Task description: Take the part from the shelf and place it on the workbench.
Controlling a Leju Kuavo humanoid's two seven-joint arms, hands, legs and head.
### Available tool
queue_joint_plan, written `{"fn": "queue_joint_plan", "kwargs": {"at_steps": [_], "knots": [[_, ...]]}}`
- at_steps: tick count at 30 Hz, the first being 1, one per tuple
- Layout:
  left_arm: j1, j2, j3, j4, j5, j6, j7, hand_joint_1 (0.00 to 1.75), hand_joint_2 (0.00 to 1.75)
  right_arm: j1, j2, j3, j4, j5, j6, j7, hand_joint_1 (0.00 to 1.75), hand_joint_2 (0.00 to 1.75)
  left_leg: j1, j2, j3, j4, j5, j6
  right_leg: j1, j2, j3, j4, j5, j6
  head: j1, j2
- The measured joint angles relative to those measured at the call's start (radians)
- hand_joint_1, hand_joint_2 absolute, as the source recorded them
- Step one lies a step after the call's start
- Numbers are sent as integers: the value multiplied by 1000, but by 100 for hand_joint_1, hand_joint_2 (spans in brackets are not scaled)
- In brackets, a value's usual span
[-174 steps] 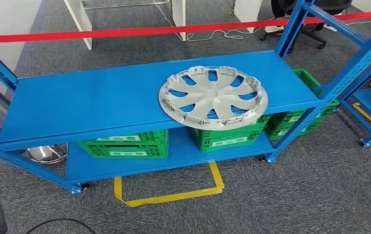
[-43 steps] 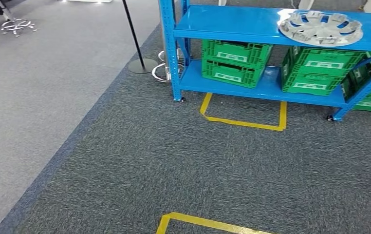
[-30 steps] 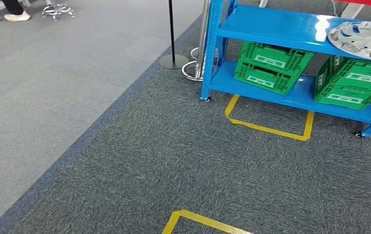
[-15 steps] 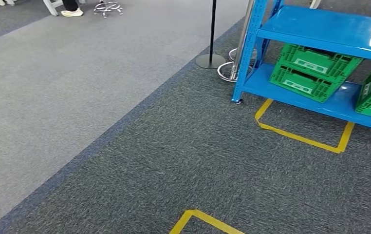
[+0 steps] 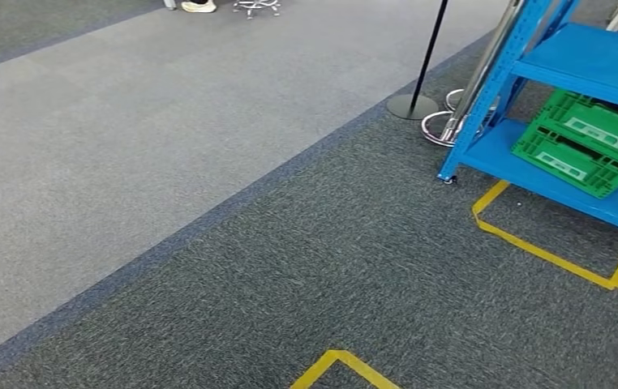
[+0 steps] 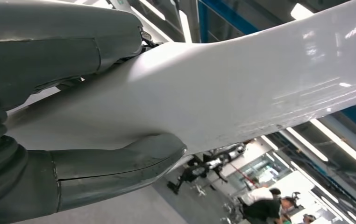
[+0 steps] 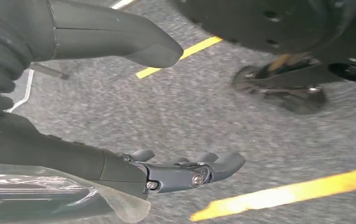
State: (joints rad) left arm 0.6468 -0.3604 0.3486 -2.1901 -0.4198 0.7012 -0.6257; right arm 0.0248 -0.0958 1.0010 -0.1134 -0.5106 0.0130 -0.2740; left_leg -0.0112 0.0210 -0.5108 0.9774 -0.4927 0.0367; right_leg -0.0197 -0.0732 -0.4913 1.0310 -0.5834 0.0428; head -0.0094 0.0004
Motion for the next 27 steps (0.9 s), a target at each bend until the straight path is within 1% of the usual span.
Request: {"fn": "queue_joint_plan", "kwargs": {"at_steps": [1, 2, 3, 4, 5, 6, 7, 8, 9, 10, 11, 12, 13, 14, 15, 16, 17, 18, 19, 20, 21, 22, 23, 24, 25, 26, 27], "knots": [[-1, 0, 0, -1, 1, 0, -2, 175, 175, 0, 0, 0, 0, -1, 0, -2, 0, 175, 3, -8, 3, -7, 5, 2, 0, 33, -26, 51, -29, 1, 1, 0], [-2, -1, 0, -2, 0, 0, -3, 175, 175, 3, 0, 0, 0, -2, 1, -4, 0, 175, 2, -18, 2, -8, 6, 4, 0, 58, -58, 118, -59, 2, 2, 0], [-2, -1, 0, -2, -3, 0, 0, 175, 175, 5, 0, 0, 0, -3, 1, -5, 0, 175, 1, -29, 1, -8, 6, 6, 0, 70, -94, 189, -85, 2, 3, 0], [-3, -1, 0, -4, -8, 0, 8, 175, 175, 8, 0, 0, 0, -3, 1, -7, 0, 175, 1, -41, 1, -7, 6, 6, 0, 72, -121, 237, -94, 3, 3, 0], [-4, -1, 0, -6, -14, 0, 18, 175, 175, 10, 0, 0, 0, -4, 1, -8, 0, 175, 2, -54, 2, -5, 5, 6, 0, 73, -133, 249, -81, 5, 3, 0], [-5, 0, 0, -9, -18, 0, 29, 175, 175, 11, 0, 0, 0, -4, 1, -8, 0, 175, 3, -69, 3, -2, 3, 4, -2, 75, -126, 219, -47, 7, 3, 0], [-6, 0, 0, -12, -21, 0, 38, 175, 175, 12, 0, 0, 0, -4, 1, -9, 0, 175, 5, -82, 4, 4, -1, 0, -4, 84, -102, 155, -3, 9, 3, 0], [-8, 0, 0, -16, -21, 0, 44, 175, 175, 11, 0, 0, 0, -4, 1, -9, 0, 175, 7, -95, 1, 11, -6, -5, -7, 108, -76, 91, 29, 13, 4, 0], [-9, 0, 1, -20, -22, 0, 50, 175, 175, 11, 0, 0, 0, -4, 1, -8, 0, 175, 7, -107, -4, 24, -11, -11, -11, 132, -53, 34, 47, 13, 4, 0], [-10, 0, 1, -25, -22, 0, 54, 175, 175, 11, 0, 0, 0, -4, 1, -8, 0, 175, 8, -118, -11, 34, -15, -16, -13, 151, -39, 4, 50, 11, 4, 0], [-11, 0, 2, -30, -22, -1, 59, 175, 175, 10, 0, 0, 0, -4, 1, -7, 0, 175, 9, -129, -20, 41, -16, -21, -12, 160, -34, -2, 41, 6, 4, 0], [-12, 0, 3, -35, -22, -1, 64, 175, 175, 10, 0, 1, 0, -4, 1, -7, 0, 175, 10, -141, -26, 45, -15, -26, -11, 151, -31, -5, 39, -1, 4, 0], [-12, 0, 6, -39, -22, -1, 67, 175, 175, 10, 0, 1, 0, -4, 1, -6, 0, 175, 12, -145, -30, 47, -15, -30, -11, 138, -29, -3, 39, -7, 4, 0], [-12, 0, 8, -43, -22, 0, 71, 175, 175, 10, 0, 1, 0, -4, 1, -6, 0, 175, 11, -130, -36, 59, -21, -35, -11, 125, -26, -3, 40, -12, 3, 0], [-13, 0, 9, -46, -22, 0, 72, 175, 175, 11, 0, 1, 0, -4, 1, -6, 0, 175, 11, -106, -48, 86, -37, -40, -11, 111, -24, -5, 40, -17, 0, 0], [-14, 0, 11, -49, -23, 0, 72, 175, 175, 12, 0, 0, 0, -4, 1, -6, 0, 175, 11, -74, -70, 134, -63, -44, -11, 96, -23, -7, 39, -22, -2, 0], [-16, 0, 11, -51, -24, 0, 72, 175, 175, 14, 0, 0, 0, -4, 0, -7, 0, 175, 11, -46, -102, 201, -96, -49, -8, 81, -22, -7, 38, -25, -4, 0], [-17, 0, 10, -51, -24, 0, 71, 175, 175, 15, 0, 0, 0, -4, -1, -7, 0, 175, 13, -35, -136, 272, -126, -52, -6, 65, -22, -7, 36, -28, -5, 0], [-18, 0, 10, -51, -25, -1, 70, 175, 175, 15, 0, 0, 1, -4, -2, -7, 0, 175, 15, -30, -163, 326, -143, -52, -4, 49, -23, -7, 33, -29, -4, 0], [-17, 0, 10, -51, -25, -1, 69, 175, 175, 15, 0, 0, 1, -4, -3, -7, 0, 175, 16, -29, -174, 349, -141, -52, -2, 34, -24, -7, 31, -30, -5, 0], [-17, 0, 10, -52, -26, -1, 69, 175, 175, 14, 0, 0, 1, -4, -3, -7, 0, 175, 15, -27, -163, 327, -119, -49, 0, 21, -23, -7, 28, -31, -4, 0], [-17, 0, 10, -52, -26, -1, 69, 175, 175, 13, 0, 0, 1, -4, -3, -7, 0, 175, 13, -20, -134, 269, -85, -43, 1, 8, -21, -7, 24, -31, -4, 0], [-17, 0, 10, -53, -26, -1, 68, 175, 175, 11, 0, 0, 1, -4, -3, -7, 0, 175, 9, -2, -95, 194, -53, -35, 3, -3, -16, -8, 22, -31, -4, 0], [-17, 0, 10, -54, -26, -1, 67, 175, 175, 10, 0, 0, 1, -4, -3, -7, 0, 175, 3, 20, -61, 125, -31, -26, 4, -14, -12, -8, 19, -29, -4, 0], [-17, 0, 10, -55, -26, -1, 64, 175, 175, 10, 0, 0, 1, -4, -3, -8, 0, 175, -3, 37, -39, 81, -21, -18, 5, -23, -9, -9, 17, -26, -4, 0], [-17, 0, 10, -56, -26, -1, 59, 175, 175, 10, 0, 0, 1, -5, -3, -8, 0, 175, -9, 47, -30, 60, -20, -11, 5, -33, -6, -10, 15, -22, -4, 0], [-16, 0, 10, -56, -25, -1, 55, 175, 175, 9, 0, 0, 1, -6, -3, -8, 0, 175, -12, 45, -31, 58, -22, -8, 4, -41, -4, -10, 14, -19, -4, 0]]}}
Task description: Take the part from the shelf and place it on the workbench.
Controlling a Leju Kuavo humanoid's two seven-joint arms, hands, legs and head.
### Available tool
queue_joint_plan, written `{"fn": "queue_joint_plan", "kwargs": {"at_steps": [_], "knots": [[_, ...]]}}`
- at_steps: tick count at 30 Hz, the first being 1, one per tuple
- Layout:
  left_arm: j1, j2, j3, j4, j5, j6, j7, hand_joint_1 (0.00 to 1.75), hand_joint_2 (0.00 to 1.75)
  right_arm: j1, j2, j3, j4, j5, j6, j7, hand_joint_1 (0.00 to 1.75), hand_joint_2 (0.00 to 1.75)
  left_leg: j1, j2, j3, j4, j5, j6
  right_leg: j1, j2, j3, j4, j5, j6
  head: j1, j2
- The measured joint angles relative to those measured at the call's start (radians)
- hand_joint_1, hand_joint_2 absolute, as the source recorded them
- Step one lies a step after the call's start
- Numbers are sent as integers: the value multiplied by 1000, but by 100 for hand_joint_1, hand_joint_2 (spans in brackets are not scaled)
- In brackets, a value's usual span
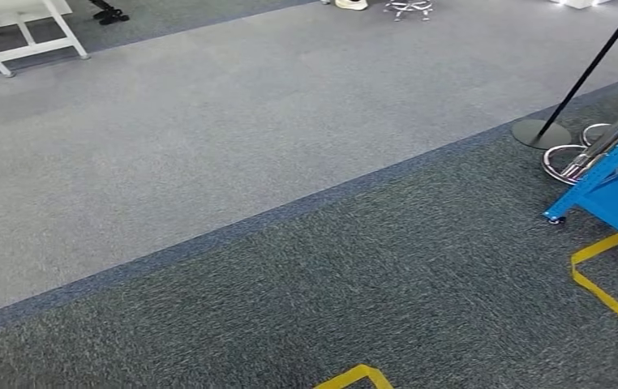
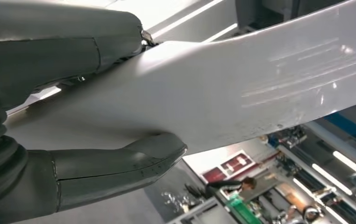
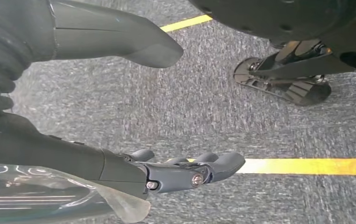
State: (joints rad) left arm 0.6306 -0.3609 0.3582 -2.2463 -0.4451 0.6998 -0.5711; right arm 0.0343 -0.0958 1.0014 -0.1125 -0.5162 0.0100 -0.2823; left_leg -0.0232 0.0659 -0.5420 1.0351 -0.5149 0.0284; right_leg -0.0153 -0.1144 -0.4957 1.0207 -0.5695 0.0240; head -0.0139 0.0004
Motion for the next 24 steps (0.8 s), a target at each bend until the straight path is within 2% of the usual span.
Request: {"fn": "queue_joint_plan", "kwargs": {"at_steps": [2, 7, 8, 9, 10, 11, 12, 13, 14, 15, 16, 17, 18, 19, 21, 22, 23, 24], "knots": [[2, 0, 0, 0, 1, 0, -6, 175, 175, -1, 0, 0, 0, -1, 0, 0, 0, 175, -2, -9, -3, 0, 1, 2, -2, -8, 3, -1, 0, 3, 0, 0], [2, 0, 0, 0, 1, 0, -6, 175, 175, -1, 0, 0, 0, -1, 0, 0, 0, 175, -2, -9, -3, 0, 1, 2, -2, -9, 3, -1, 0, 3, 0, 0], [3, 0, 0, -1, 3, 0, -10, 175, 175, -2, 0, 0, 0, -2, -1, 0, 0, 175, 1, -16, 0, -8, 7, 5, -2, -8, 6, -2, -3, 6, 0, 0], [4, 0, -2, -1, 10, 0, -20, 175, 175, -2, 0, 0, 0, -5, -1, 0, 0, 175, 5, -31, 2, -18, 15, 10, -2, 23, -18, 56, -35, 10, 1, 0], [4, -1, -4, -1, 16, 0, -30, 175, 175, -2, 0, 0, 0, -8, 0, 0, 0, 175, 10, -61, 4, -26, 23, 13, -4, 55, -36, 93, -41, 18, 3, 0], [5, -1, -6, -1, 22, 0, -39, 175, 175, -1, 0, 0, 0, -11, 0, 1, 0, 175, 16, -94, 4, -30, 29, 14, -8, 99, -41, 100, -34, 27, 4, 0], [4, -2, -9, -1, 26, 0, -46, 175, 175, 1, 0, 0, 0, -13, 0, 1, 0, 175, 17, -123, -1, -22, 28, 10, -12, 153, -47, 103, -30, 33, 6, 0], [4, -1, -9, 0, 27, 0, -47, 175, 175, 2, 0, 0, 0, -13, 0, 1, 0, 175, 19, -147, -8, -9, 26, 4, -16, 174, -26, 48, 4, 34, 6, 0], [4, -1, -10, 0, 28, 0, -47, 175, 175, 2, 0, 0, 0, -13, 0, 1, 0, 175, 20, -159, -16, 0, 25, -3, -16, 191, -11, 13, 11, 31, 6, 0], [4, -1, -10, 0, 28, 0, -48, 175, 175, 1, 0, 0, 0, -13, 0, 1, 0, 175, 21, -170, -23, 5, 27, -9, -14, 195, -10, 10, 6, 25, 5, 0], [5, -1, -11, 0, 29, 0, -49, 175, 175, 1, 0, 0, 0, -13, 0, 1, 0, 175, 22, -182, -29, 6, 31, -14, -13, 184, -10, 10, 7, 16, 5, 0], [7, -2, -12, 0, 29, 0, -49, 175, 175, 1, 0, 0, 0, -13, 0, 2, 0, 175, 24, -180, -34, 7, 32, -20, -13, 170, -11, 8, 12, 9, 5, 0], [7, -2, -12, 0, 29, 0, -50, 175, 175, 1, 0, 0, 0, -13, 0, 2, 0, 175, 23, -163, -40, 17, 23, -25, -14, 156, -11, 7, 17, 2, 2, 0], [7, -1, -12, 0, 30, 0, -50, 175, 175, 1, 0, 0, 0, -13, 0, 1, 0, 175, 23, -138, -51, 43, 1, -30, -14, 141, -13, 5, 22, -4, 0, 0], [5, -1, -13, 0, 30, 0, -51, 175, 175, 4, 0, 0, 0, -13, 0, 2, 0, 175, 26, -88, -90, 151, -73, -39, -11, 110, -20, 4, 30, -12, -7, 0], [4, -1, -14, 1, 30, 0, -51, 175, 175, 5, 0, 0, 1, -13, 0, 2, 0, 175, 29, -80, -110, 215, -107, -43, -9, 94, -25, 4, 33, -14, -7, 0], [4, -1, -14, 1, 30, 0, -51, 175, 175, 5, 0, 0, 1, -13, -1, 2, 0, 175, 32, -77, -122, 261, -126, -45, -7, 78, -29, 4, 36, -15, -7, 0], [5, -1, -15, 1, 31, 0, -51, 175, 175, 5, 0, 0, 2, -13, -1, 2, 0, 175, 34, -76, -117, 274, -127, -46, -5, 62, -34, 4, 38, -15, -7, 0]]}}
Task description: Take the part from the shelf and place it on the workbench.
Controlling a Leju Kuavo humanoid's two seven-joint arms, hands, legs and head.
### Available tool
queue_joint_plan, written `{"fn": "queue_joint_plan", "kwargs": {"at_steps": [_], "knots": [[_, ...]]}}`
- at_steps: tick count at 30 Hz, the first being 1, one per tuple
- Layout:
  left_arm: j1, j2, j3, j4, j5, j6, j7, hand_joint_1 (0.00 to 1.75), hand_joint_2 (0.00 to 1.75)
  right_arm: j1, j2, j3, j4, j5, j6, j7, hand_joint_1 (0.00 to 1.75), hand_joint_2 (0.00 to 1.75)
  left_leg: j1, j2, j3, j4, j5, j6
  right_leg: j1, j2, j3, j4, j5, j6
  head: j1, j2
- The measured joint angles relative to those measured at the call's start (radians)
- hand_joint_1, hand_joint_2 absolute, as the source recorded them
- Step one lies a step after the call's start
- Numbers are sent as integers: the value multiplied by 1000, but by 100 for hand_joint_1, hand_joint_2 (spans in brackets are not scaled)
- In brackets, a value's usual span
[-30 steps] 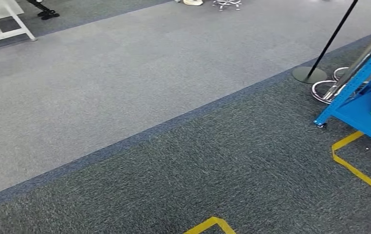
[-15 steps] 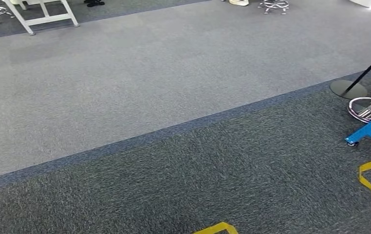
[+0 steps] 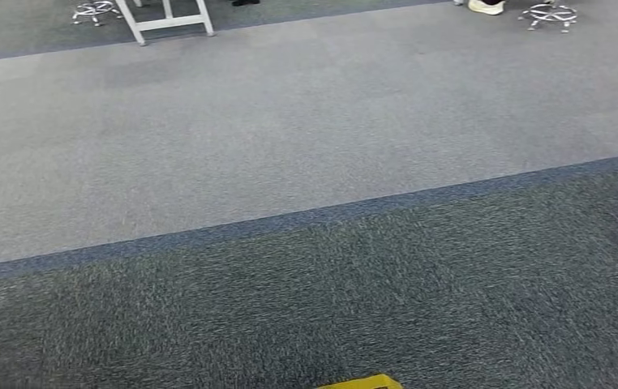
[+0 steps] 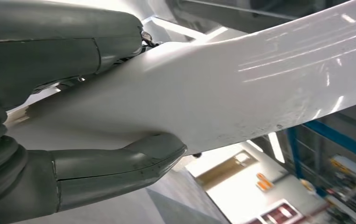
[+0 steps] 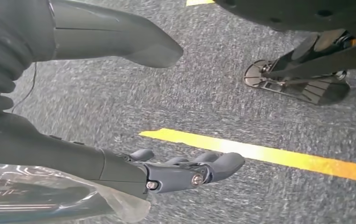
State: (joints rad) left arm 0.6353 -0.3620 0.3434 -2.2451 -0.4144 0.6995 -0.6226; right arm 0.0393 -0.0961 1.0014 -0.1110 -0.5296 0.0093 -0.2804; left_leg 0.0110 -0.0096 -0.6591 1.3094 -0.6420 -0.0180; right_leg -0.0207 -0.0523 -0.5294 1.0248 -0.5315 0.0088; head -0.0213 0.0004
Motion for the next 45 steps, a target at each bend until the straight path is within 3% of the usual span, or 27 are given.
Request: {"fn": "queue_joint_plan", "kwargs": {"at_steps": [1, 4, 6, 8, 10, 12, 14, 15, 16, 17, 19, 21, 23, 24, 26, 28, 30, 31, 32, 33, 35, 37, 38, 39, 41, 43, 45], "knots": [[0, 0, -1, 0, 0, 0, 0, 175, 175, -1, 0, 0, 0, 0, 0, 0, 0, 175, 1, 3, 24, -30, 18, 0, 1, -13, -5, 0, 2, 1, 0, 0], [0, 0, -3, 0, 0, 0, -2, 175, 175, -4, 0, 0, 0, 0, 0, 0, 0, 175, -3, 46, 146, -235, 90, 8, 3, -46, -9, 0, 8, 8, 0, 0], [0, 0, -4, 0, 0, 0, -3, 175, 175, -6, 0, 0, 0, 0, 0, 0, 0, 175, -13, 63, 169, -293, 102, 18, 3, -63, -7, 0, 15, 19, 0, 0], [3, 0, -5, 0, 0, 0, -4, 175, 175, -10, 0, 0, 0, 0, 0, -1, 0, 175, -19, 46, 159, -299, 114, 32, -2, -72, -8, -2, 21, 33, 1, 0], [5, -1, -6, 0, -2, 0, -4, 175, 175, -14, 0, 0, 0, 0, 0, -1, 0, 175, -19, 31, 151, -312, 130, 49, -6, -32, -22, 20, -1, 42, 2, 0], [4, -1, -8, 0, -7, 0, -3, 175, 175, -12, 0, 0, 0, 0, 0, 0, 0, 175, -20, 15, 139, -318, 145, 62, -5, 28, -63, 115, -70, 42, 5, 0], [2, -2, -10, 0, -10, 0, 5, 175, 175, -7, 0, 0, 0, 0, 0, 1, 0, 175, -24, -6, 124, -318, 156, 68, -1, 49, -105, 237, -132, 39, 6, 0], [2, -2, -10, 0, -10, 0, 13, 175, 175, -5, 0, 0, 0, -1, -1, 2, 0, 175, -26, -19, 118, -318, 162, 68, 1, 51, -109, 262, -137, 37, 6, 0], [1, -1, -9, 0, -9, 0, 22, 175, 175, -4, 0, 0, 0, -1, -2, 3, 0, 175, -26, -31, 113, -317, 167, 67, 3, 52, -95, 249, -123, 35, 6, 0], [0, -1, -9, 0, -9, 0, 30, 175, 175, -4, 0, 0, 0, -2, -2, 3, 0, 175, -27, -44, 110, -316, 172, 65, 4, 58, -62, 196, -93, 32, 6, 0], [-2, -1, -8, 0, -7, 0, 39, 175, 175, -4, 0, 0, 0, -2, -4, 4, 0, 175, -27, -68, 102, -311, 178, 59, 3, 98, 28, 50, -43, 26, 6, 0], [-4, -1, -8, 0, -4, 0, 40, 175, 175, -3, 0, 0, 0, -2, -4, 4, 0, 175, -29, -90, 93, -302, 184, 51, 2, 129, 73, -29, -31, 23, 6, 0], [-6, -1, -6, 0, -1, 0, 40, 175, 175, -4, 1, 0, 0, -2, -4, 4, 0, 175, -29, -112, 85, -296, 189, 43, 1, 113, 70, -37, -34, 17, 6, 0], [-6, -1, -5, 0, 0, 0, 40, 175, 175, -4, 1, 0, 0, -2, -4, 4, 0, 175, -29, -108, 80, -289, 185, 39, 0, 99, 69, -38, -34, 12, 5, 0], [-8, 0, -1, -1, 2, 0, 40, 175, 175, -3, 2, 0, 0, -1, -4, 4, 0, 175, -28, -66, 54, -230, 142, 28, -2, 67, 67, -41, -31, 3, 0, 0], [-11, 0, 0, 0, 2, 0, 40, 175, 175, 1, 2, 0, 1, -1, -4, 4, 0, 175, -22, -16, 4, -103, 67, 16, 2, 36, 66, -41, -30, -1, -4, 0], [-11, 0, 1, 0, 2, 0, 40, 175, 175, 4, 1, 0, 1, -1, -6, 4, 0, 175, -14, -2, -29, -6, 33, 9, 4, 5, 65, -40, -32, -1, -4, 0], [-11, 0, 1, 0, 2, 0, 40, 175, 175, 3, 1, 0, 1, -1, -6, 4, 0, 175, -11, 1, -23, -7, 46, 8, 5, -9, 66, -40, -33, -1, -4, 0], [-11, 0, 1, 0, 2, 0, 40, 175, 175, 1, 1, 0, 1, -1, -6, 4, 0, 175, -10, 5, 1, -47, 76, 10, 5, -22, 68, -40, -35, 0, -4, 0], [-11, 0, 1, 0, 2, 0, 40, 175, 175, -1, 1, 0, 1, -1, -7, 4, 0, 175, -11, 17, 36, -113, 113, 14, 5, -34, 71, -40, -37, 2, -4, 0], [-12, 0, 3, 0, 2, 0, 41, 175, 175, -3, 1, 0, 1, -1, -7, 4, 0, 175, -22, 57, 101, -232, 155, 25, 6, -55, 78, -40, -43, 7, -4, 0], [-12, 0, 5, -1, 5, 0, 41, 175, 175, -5, 2, 0, 1, 0, -7, 4, 0, 175, -35, 77, 119, -275, 150, 39, 7, -77, 83, -40, -47, 15, -4, 0], [-10, 0, 5, -1, 9, 0, 37, 175, 175, -8, 3, 0, 0, 0, -7, 4, 0, 175, -38, 70, 118, -284, 148, 47, 7, -88, 88, -42, -47, 20, -4, 0], [-8, 0, 5, -1, 13, 1, 32, 175, 175, -11, 4, 0, -1, 0, -7, 5, 0, 175, -37, 60, 120, -295, 148, 54, 6, -85, 91, -41, -52, 25, -3, 0], [-6, 0, 5, -1, 12, 1, 27, 175, 175, -14, 5, 1, -2, 0, -9, 4, 0, 175, -30, 39, 127, -315, 155, 64, 5, -34, 72, 2, -80, 31, 0, 0], [-8, 0, 4, 0, 3, 0, 51, 175, 175, -11, 6, 1, -2, -1, -10, 4, 0, 175, -26, 16, 130, -323, 159, 69, 3, 29, 4, 124, -131, 31, 3, 0], [-8, 0, 3, 3, 5, 0, 89, 175, 175, -6, 6, 2, -2, -4, -11, 5, 0, 175, -26, -11, 132, -321, 157, 72, 2, 48, -67, 232, -150, 35, 4, 0]]}}
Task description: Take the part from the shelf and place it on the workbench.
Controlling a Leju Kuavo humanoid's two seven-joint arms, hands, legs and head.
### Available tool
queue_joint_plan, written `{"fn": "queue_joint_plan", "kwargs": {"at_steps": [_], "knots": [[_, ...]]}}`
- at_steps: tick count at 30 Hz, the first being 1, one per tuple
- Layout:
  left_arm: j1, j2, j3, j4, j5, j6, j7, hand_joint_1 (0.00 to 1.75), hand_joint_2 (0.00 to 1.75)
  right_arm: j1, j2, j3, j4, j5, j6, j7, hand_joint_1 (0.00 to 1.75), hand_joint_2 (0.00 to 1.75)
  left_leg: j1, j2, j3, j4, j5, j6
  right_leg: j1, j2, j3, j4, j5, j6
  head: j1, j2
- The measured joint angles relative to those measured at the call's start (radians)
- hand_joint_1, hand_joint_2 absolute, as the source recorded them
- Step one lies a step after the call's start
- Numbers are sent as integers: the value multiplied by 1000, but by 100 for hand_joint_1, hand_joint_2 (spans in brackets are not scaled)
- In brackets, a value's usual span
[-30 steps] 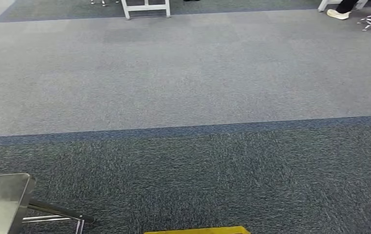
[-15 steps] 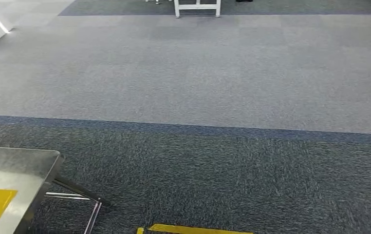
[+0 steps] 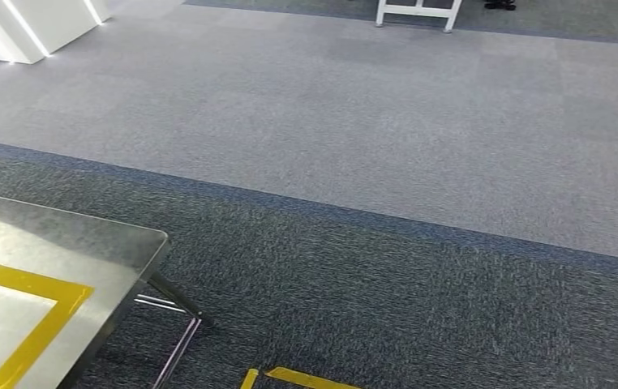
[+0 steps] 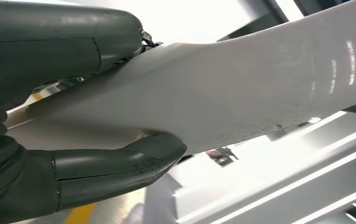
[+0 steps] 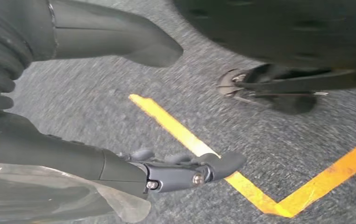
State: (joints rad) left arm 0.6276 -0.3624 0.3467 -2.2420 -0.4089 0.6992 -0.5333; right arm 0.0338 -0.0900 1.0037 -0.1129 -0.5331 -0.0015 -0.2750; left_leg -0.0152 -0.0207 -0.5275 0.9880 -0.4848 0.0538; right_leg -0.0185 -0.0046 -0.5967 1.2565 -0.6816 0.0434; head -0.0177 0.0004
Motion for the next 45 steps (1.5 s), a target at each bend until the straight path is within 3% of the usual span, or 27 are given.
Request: {"fn": "queue_joint_plan", "kwargs": {"at_steps": [1, 2, 4, 5, 7, 9, 11, 14, 16, 18, 20, 22, 24, 25, 27, 29, 30, 31, 32, 33, 35, 37, 39, 40, 42, 43, 45], "knots": [[0, 0, 0, 2, 6, 0, 14, 175, 175, 2, 0, 0, 0, -1, -1, 0, 0, 175, 0, -15, 2, 1, -1, 0, -1, 3, -17, 9, 17, 2, 0, 0], [1, 0, 0, 5, 16, 0, 19, 175, 175, 3, 0, 0, 0, -3, -1, 1, 0, 175, 1, -29, 4, 3, -3, -2, -2, 6, -14, -22, 53, 5, 0, 0], [3, 0, 0, 11, 35, 0, 16, 175, 175, 4, 0, 0, 0, -8, -2, 1, 0, 175, 4, -55, 6, 13, -11, -11, -8, 40, 23, -139, 131, 9, 1, 0], [4, 0, 0, 12, 41, 0, 12, 175, 175, 4, 0, 1, 1, -10, -2, 2, 0, 175, 5, -67, 2, 22, -16, -17, -11, 63, 42, -190, 150, 10, 0, 0], [5, 0, -2, 13, 42, 0, 10, 175, 175, 3, 0, 1, 1, -14, -2, 3, 0, 175, 6, -88, -9, 34, -21, -28, -12, 90, 63, -231, 150, 6, 1, 0], [6, 0, -2, 13, 45, 0, 10, 175, 175, 1, 2, 1, 1, -16, -2, 3, 0, 175, 9, -107, -16, 38, -19, -37, -12, 67, 70, -235, 150, -3, 2, 0], [10, 0, -4, 14, 55, 0, 1, 175, 175, 2, 5, 1, 0, -16, -2, 4, 0, 175, 9, -78, -32, 72, -40, -47, -15, 41, 73, -238, 152, -13, -5, 0], [19, 0, -19, 15, 62, 0, -19, 175, 175, 6, 6, 1, 0, -16, -2, 7, 0, 175, 14, -2, -120, 249, -125, -61, -12, -4, 75, -240, 148, -23, -13, 0], [30, 0, -38, 17, 70, 0, -36, 175, 175, 7, 6, 0, 0, -18, -2, 9, 0, 175, 19, 10, -157, 320, -135, -65, -10, -33, 74, -240, 144, -24, -12, 0], [42, 0, -61, 20, 84, 0, -62, 175, 175, 6, 6, 0, 0, -19, -2, 9, 0, 175, 22, 20, -125, 250, -74, -65, -10, -58, 77, -240, 137, -20, -12, 0], [53, 0, -88, 23, 92, 0, -93, 175, 175, 5, 7, 0, 0, -21, -2, 9, 0, 175, 18, 60, -61, 120, -22, -58, -8, -79, 86, -240, 128, -12, -13, 0], [64, 0, -120, 25, 95, -1, -119, 175, 175, 3, 7, 0, 0, -22, -2, 10, 0, 175, 10, 85, -32, 57, -18, -48, -5, -98, 96, -241, 120, -1, -12, 0], [77, 0, -150, 27, 94, 0, -134, 175, 175, -2, 8, 0, 0, -23, -2, 10, 0, 175, 5, 67, -32, 51, -20, -36, -6, -118, 109, -246, 116, 10, -13, 0], [83, 0, -162, 27, 96, -1, -141, 175, 175, -6, 8, 0, 0, -23, -2, 10, 0, 175, 6, 57, -30, 46, -17, -28, -8, -111, 113, -244, 110, 15, -11, 0], [88, -2, -181, 28, 112, -7, -154, 175, 175, -9, 9, 0, 0, -24, -2, 9, 0, 175, 10, 37, -24, 34, -9, -14, -10, -63, 92, -187, 70, 20, -6, 0], [88, -2, -198, 28, 137, -21, -162, 175, 175, -6, 9, 1, 0, -25, 0, 8, 0, 175, 9, 17, -25, 32, -10, -5, -10, -11, 21, -55, 6, 18, 0, 0], [89, -3, -205, 29, 146, -30, -164, 175, 175, -3, 9, 1, 0, -25, 1, 8, 0, 175, 8, 4, -24, 32, -11, -3, -9, -1, -14, 6, -13, 17, 0, 0], [90, -3, -210, 30, 152, -40, -166, 175, 175, 0, 9, 1, 0, -26, 1, 8, 0, 175, 6, -9, -22, 32, -12, -1, -8, 2, -37, 36, -12, 16, 1, 0], [91, -3, -214, 30, 157, -50, -166, 175, 175, 2, 9, 1, 0, -26, 1, 8, 0, 175, 5, -24, -19, 33, -14, -1, -7, 5, -42, 27, 12, 15, 1, 0], [93, -3, -216, 31, 159, -58, -166, 175, 175, 3, 9, 0, 0, -27, 1, 8, 0, 175, 4, -38, -15, 33, -16, -2, -7, 10, -28, -22, 52, 12, 1, 0], [96, -3, -219, 32, 162, -67, -166, 175, 175, 5, 9, 0, 0, -28, 1, 9, 0, 175, 3, -62, -9, 36, -22, -9, -9, 52, 22, -159, 130, 8, 1, 0], [97, -3, -220, 32, 160, -68, -167, 175, 175, 5, 9, 1, 1, -28, 1, 10, 0, 175, 5, -84, -12, 40, -25, -20, -9, 91, 56, -230, 152, 4, 1, 0], [99, -4, -221, 33, 154, -66, -167, 175, 175, 4, 10, 1, 1, -28, 1, 11, 0, 175, 10, -107, -18, 39, -24, -32, -7, 82, 66, -237, 150, -3, 1, 0], [100, -4, -221, 33, 150, -64, -167, 175, 175, 4, 11, 1, 1, -28, 1, 11, 0, 175, 11, -101, -20, 43, -26, -38, -7, 69, 69, -241, 151, -8, 1, 0], [101, -4, -221, 33, 140, -63, -165, 175, 175, 4, 13, 0, 1, -28, 1, 11, 0, 175, 10, -53, -42, 91, -55, -50, -10, 40, 77, -250, 152, -20, -5, 0], [102, -4, -222, 33, 133, -64, -161, 175, 175, 6, 13, 0, 1, -29, 1, 12, 0, 175, 11, -21, -68, 145, -82, -56, -10, 25, 81, -252, 150, -25, -8, 0], [103, -4, -223, 33, 119, -67, -152, 175, 175, 9, 13, 0, 1, -31, 0, 13, 0, 175, 17, 6, -134, 272, -132, -66, -8, -6, 86, -253, 143, -29, -10, 0]]}}
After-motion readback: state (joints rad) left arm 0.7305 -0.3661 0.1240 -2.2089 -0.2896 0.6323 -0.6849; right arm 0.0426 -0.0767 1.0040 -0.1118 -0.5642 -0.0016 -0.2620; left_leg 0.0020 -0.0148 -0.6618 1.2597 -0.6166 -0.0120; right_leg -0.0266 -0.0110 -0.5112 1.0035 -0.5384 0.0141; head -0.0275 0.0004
